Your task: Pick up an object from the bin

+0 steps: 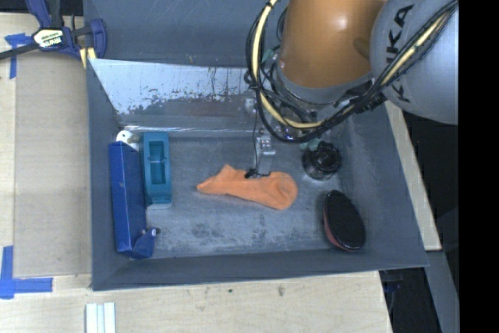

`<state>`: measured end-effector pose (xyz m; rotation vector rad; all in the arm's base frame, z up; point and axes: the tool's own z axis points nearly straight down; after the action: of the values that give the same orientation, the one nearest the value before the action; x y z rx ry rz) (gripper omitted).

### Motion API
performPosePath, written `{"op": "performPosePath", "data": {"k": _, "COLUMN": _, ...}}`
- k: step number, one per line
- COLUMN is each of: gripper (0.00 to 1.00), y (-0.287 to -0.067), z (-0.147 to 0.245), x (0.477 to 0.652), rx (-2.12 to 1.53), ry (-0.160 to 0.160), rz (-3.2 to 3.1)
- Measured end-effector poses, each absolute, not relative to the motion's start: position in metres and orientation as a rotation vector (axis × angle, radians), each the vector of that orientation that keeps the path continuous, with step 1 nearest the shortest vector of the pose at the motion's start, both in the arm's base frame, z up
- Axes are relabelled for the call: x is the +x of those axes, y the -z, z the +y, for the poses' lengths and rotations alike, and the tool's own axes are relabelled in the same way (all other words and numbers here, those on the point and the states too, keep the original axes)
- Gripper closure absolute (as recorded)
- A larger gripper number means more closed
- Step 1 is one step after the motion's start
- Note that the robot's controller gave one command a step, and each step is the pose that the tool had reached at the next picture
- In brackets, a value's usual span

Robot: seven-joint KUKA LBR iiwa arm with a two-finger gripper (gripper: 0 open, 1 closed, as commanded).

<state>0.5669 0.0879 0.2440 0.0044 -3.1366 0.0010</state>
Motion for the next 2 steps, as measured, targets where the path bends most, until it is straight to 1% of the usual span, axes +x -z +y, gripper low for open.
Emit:
{"op": "performPosePath", "data": {"k": 1, "gripper": 0.0, "y": -0.249, "z": 0.087, "x": 0.568, "rx": 0.001, "ry": 0.001, "rz": -3.145}}
{"op": "performPosePath", "data": {"k": 2, "gripper": 0.0, "y": -0.203, "z": 0.07, "x": 0.567, "rx": 0.021, "ry": 0.002, "rz": -3.152}}
